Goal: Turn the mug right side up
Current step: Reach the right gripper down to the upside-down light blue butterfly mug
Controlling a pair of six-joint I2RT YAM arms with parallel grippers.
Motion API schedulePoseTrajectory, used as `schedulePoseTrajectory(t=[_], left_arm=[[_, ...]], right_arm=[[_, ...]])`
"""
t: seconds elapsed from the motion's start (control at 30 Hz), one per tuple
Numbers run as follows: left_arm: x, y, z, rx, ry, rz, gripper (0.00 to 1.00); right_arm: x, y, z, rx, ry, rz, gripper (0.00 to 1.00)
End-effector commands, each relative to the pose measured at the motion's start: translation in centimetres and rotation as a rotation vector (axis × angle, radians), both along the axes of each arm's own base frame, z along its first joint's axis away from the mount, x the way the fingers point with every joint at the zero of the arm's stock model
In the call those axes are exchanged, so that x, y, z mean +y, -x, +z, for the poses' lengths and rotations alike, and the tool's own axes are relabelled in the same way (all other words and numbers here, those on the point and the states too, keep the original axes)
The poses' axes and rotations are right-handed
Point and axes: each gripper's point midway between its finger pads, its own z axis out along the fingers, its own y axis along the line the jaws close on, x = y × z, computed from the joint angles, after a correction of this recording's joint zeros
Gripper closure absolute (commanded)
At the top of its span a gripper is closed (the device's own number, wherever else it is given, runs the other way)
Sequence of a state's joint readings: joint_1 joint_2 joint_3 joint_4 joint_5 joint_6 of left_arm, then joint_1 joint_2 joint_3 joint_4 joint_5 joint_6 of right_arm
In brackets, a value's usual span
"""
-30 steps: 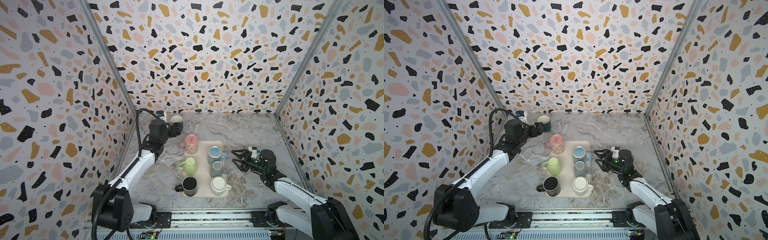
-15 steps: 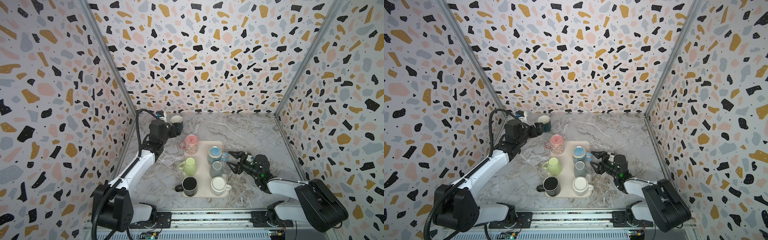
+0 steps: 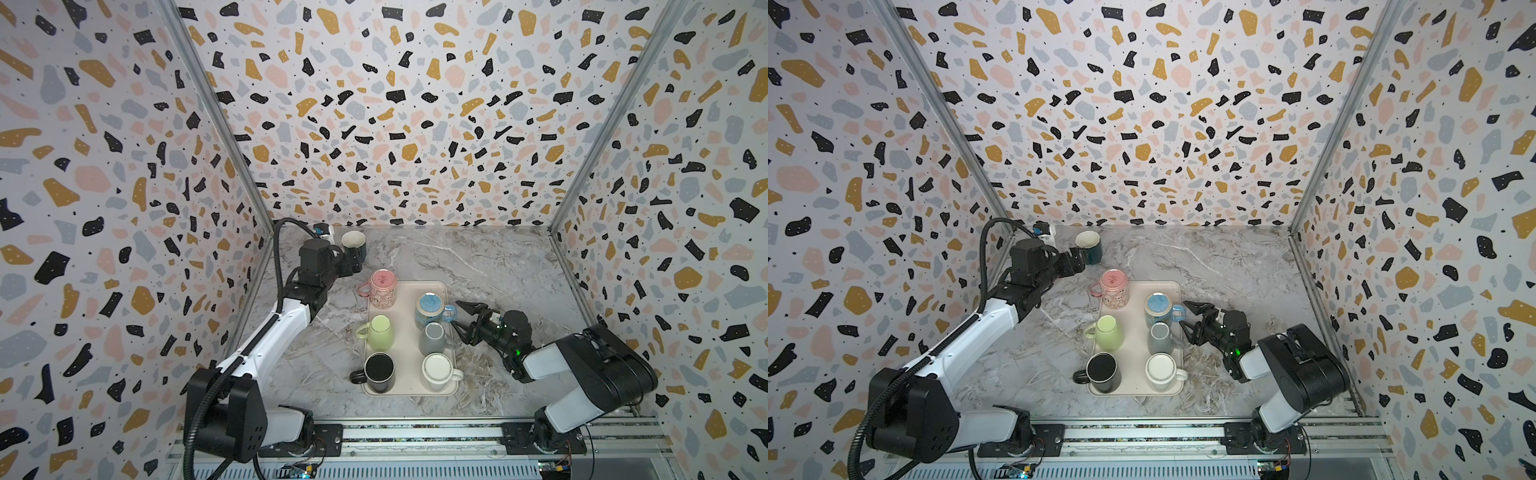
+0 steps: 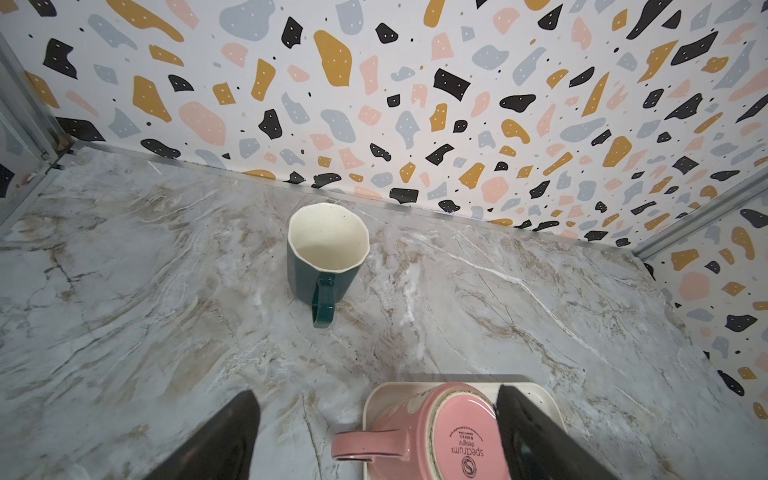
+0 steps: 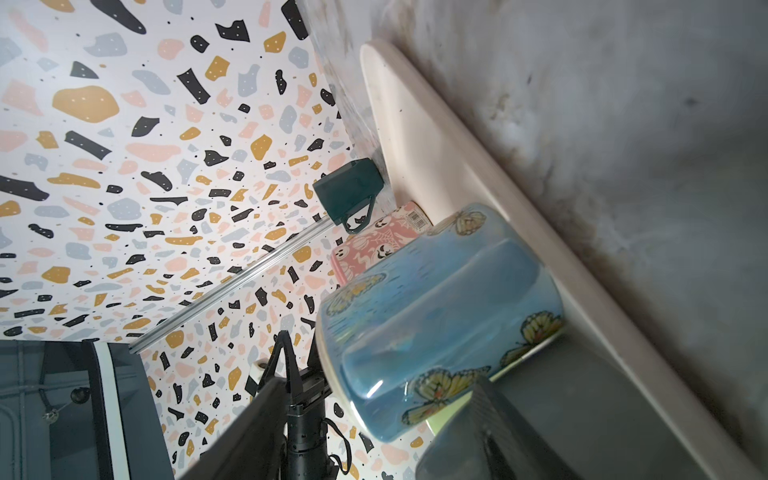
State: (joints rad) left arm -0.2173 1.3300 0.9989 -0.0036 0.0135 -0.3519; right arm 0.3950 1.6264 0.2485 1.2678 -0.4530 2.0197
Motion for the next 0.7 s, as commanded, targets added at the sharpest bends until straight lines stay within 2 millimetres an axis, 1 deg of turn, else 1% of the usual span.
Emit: schedulePoseTrajectory(t=[0.0,0.1,0.47,0.67], left_arm=[[0.2,-0.6,1.8,-0.044,-0.023,0.004,0.1],[0.3,-0.5,1.8,-0.044,-0.028,0.006,0.1],[0.3,-0.5,1.4,-0.03,-0.038,0.007,0.1],[0.5,-0.4,1.4,-0.029,-0.043,0.01,0.1]], right_arm=[[1.0,-1.2,3.7,-0.121,-0.107,0.009,0.3],[1.5,-1.6,3.5,-0.111,-0.107,0.009,0.31],[1.6,-2.6,2.6,-0.085,-0.124,-0.023,0.32],[1.9,-3.6,2.1,-0.088,-0.132,-0.035,0.38]])
